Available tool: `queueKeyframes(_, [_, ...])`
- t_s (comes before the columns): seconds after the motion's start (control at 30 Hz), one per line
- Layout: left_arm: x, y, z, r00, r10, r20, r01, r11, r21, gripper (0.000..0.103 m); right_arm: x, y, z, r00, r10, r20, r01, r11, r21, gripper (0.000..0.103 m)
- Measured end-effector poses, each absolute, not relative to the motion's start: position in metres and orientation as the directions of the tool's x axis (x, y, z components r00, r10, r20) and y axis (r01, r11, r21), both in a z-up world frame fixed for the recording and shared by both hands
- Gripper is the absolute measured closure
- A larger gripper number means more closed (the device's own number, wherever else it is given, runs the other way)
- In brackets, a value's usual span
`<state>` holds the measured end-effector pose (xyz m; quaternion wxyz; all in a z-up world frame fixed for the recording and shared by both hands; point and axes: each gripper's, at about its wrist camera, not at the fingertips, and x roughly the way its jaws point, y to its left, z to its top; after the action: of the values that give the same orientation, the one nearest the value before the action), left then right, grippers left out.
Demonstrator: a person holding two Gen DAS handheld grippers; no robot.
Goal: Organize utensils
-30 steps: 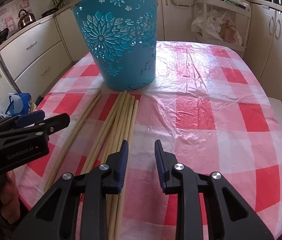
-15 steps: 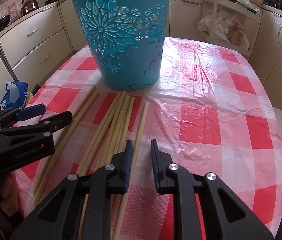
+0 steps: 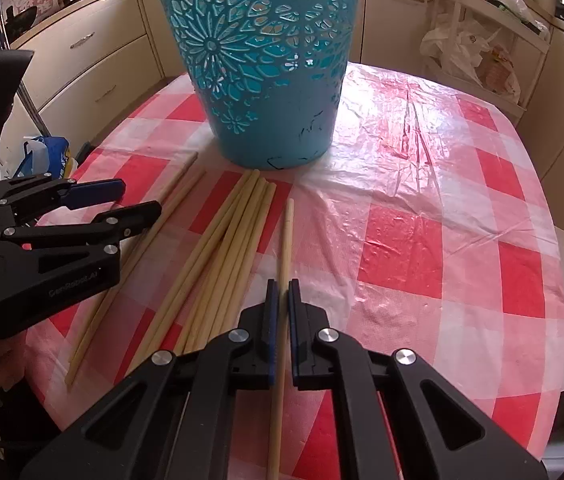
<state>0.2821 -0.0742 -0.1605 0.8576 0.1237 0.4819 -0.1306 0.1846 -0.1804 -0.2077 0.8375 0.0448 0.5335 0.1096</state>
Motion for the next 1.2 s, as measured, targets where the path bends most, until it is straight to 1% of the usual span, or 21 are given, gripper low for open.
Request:
queueKeyframes(0.03, [0.283,-0.075,-0.16,0.488,-0.126,-0.864,0.358,0.931,0.067,0.077,0.185,-0.18,-0.208,0.406,0.23,-0.885,-0.137,0.972,0.189,0.097])
queueKeyframes(0.07, [0.284,-0.075,-0.159,0.465,-0.168,-0.869,0.382,0.924,0.026,0.085,0.185,-0.18,-0.208,0.406,0.229,-0.885,-0.137,0.972,0.189,0.097])
queueKeyframes(0.1, [0.283,-0.077,-0.159,0.463,-0.167,-0.871,0.39,0.92,0.031,0.096,0.184,-0.18,-0.208,0.405,0.235,-0.883,-0.133,0.971,0.198,0.097])
queueKeyframes(0.13, [0.282,-0.078,-0.158,0.459,-0.173,-0.872,0.402,0.915,0.03,0.098,0.183,-0.182,-0.208,0.406,0.243,-0.881,-0.123,0.97,0.211,0.097])
queueKeyframes(0.2, [0.277,-0.069,-0.153,0.454,-0.221,-0.863,0.397,0.917,-0.027,0.098,0.178,-0.19,-0.206,0.427,0.263,-0.865,-0.086,0.964,0.251,0.097])
queueKeyframes(0.3, [0.265,-0.046,-0.128,0.523,-0.295,-0.8,0.358,0.927,-0.108,0.098,0.166,-0.203,-0.202,0.484,0.294,-0.825,-0.027,0.947,0.321,0.097])
queueKeyframes(0.33, [0.261,-0.036,-0.113,0.563,-0.333,-0.756,0.351,0.925,-0.146,0.098,0.162,-0.208,-0.202,0.504,0.295,-0.812,-0.003,0.94,0.34,0.097])
queueKeyframes(0.4, [0.254,-0.019,-0.078,0.657,-0.387,-0.648,0.357,0.916,-0.185,0.098,0.157,-0.217,-0.206,0.534,0.305,-0.789,0.043,0.922,0.385,0.097])
queueKeyframes(0.57, [0.256,-0.007,-0.001,0.809,-0.444,-0.385,0.386,0.896,-0.22,0.098,0.149,-0.229,-0.209,0.594,0.294,-0.748,0.105,0.895,0.434,0.097])
queueKeyframes(0.67, [0.273,-0.019,0.025,0.843,-0.462,-0.275,0.406,0.883,-0.236,0.098,0.146,-0.232,-0.208,0.617,0.297,-0.729,0.115,0.882,0.456,0.097])
queueKeyframes(0.73, [0.288,-0.032,0.035,0.856,-0.467,-0.22,0.417,0.877,-0.24,0.098,0.146,-0.233,-0.208,0.622,0.301,-0.722,0.115,0.878,0.465,0.097])
queueKeyframes(0.8, [0.308,-0.046,0.041,0.863,-0.474,-0.174,0.421,0.866,-0.269,0.098,0.149,-0.239,-0.207,0.625,0.307,-0.717,0.121,0.87,0.478,0.097])
queueKeyframes(0.93, [0.339,-0.069,0.042,0.884,-0.45,-0.125,0.4,0.867,-0.297,0.098,0.149,-0.242,-0.208,0.625,0.315,-0.714,0.123,0.864,0.489,0.097])
queueKeyframes(1.03, [0.365,-0.088,0.022,0.888,-0.422,-0.184,0.359,0.884,-0.299,0.098,0.149,-0.242,-0.208,0.626,0.318,-0.712,0.121,0.863,0.491,0.097])
queueKeyframes(1.13, [0.374,-0.096,0.003,0.879,-0.41,-0.245,0.341,0.898,-0.278,0.098,0.149,-0.244,-0.208,0.628,0.32,-0.71,0.125,0.858,0.498,0.097])
queueKeyframes(1.2, [0.367,-0.094,0.001,0.89,-0.388,-0.241,0.329,0.91,-0.251,0.098,0.148,-0.244,-0.207,0.63,0.32,-0.707,0.128,0.856,0.502,0.097])
